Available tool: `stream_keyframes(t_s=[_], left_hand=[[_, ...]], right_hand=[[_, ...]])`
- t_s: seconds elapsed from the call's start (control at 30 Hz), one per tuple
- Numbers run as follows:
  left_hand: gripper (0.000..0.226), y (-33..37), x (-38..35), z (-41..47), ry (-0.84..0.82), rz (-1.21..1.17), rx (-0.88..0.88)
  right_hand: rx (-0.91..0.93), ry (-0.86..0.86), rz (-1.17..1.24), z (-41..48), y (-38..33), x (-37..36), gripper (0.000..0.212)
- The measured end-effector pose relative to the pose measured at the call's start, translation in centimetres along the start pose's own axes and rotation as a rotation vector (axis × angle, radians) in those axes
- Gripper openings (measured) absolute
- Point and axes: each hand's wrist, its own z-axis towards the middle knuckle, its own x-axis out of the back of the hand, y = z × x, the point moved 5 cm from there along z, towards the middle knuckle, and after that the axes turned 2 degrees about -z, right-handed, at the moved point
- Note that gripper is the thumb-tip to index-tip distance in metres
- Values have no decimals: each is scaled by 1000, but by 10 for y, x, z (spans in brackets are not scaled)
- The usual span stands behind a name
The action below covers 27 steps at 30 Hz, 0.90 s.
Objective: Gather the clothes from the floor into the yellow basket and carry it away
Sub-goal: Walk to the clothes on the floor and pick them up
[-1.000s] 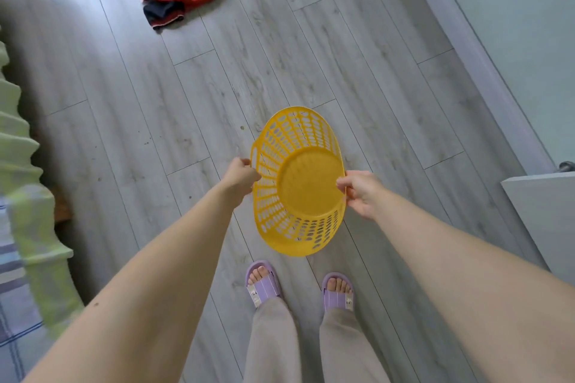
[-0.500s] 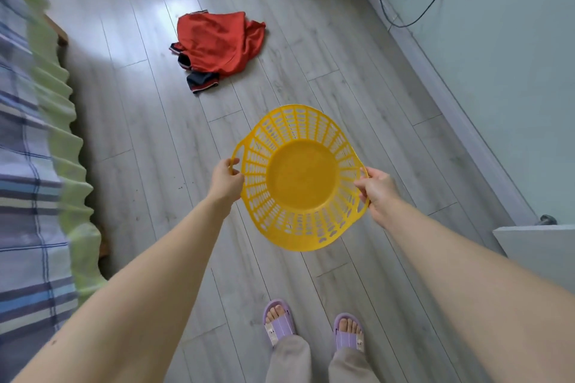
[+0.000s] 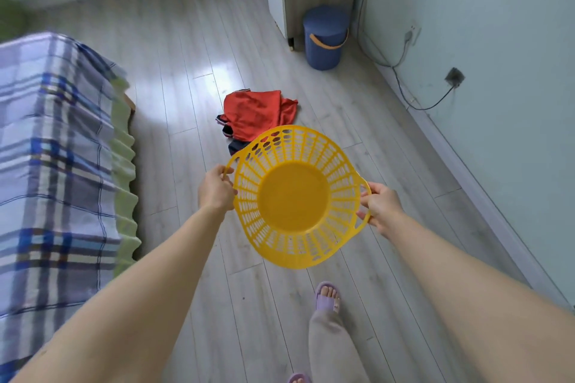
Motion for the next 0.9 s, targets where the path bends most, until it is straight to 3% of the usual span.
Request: stream_keyframes(t_s=[0.17, 0.33, 0.5, 0.67, 0.9], left_hand=[[33, 54, 6, 46, 32, 23, -11], [30, 105, 0, 98, 55, 44, -27], [29, 144, -9, 144, 73, 45, -51], [20, 170, -22, 196, 47, 25, -67], [32, 194, -52, 303, -60, 26, 18]], right_hand=[[4, -28, -8, 39, -59, -15, 41], [-41, -31, -56, 85, -112, -30, 21], [-116, -41, -170, 125, -155, -44, 28], [-147, -52, -153, 167, -186, -63, 28], [-177, 41, -98, 250, -227, -90, 20]])
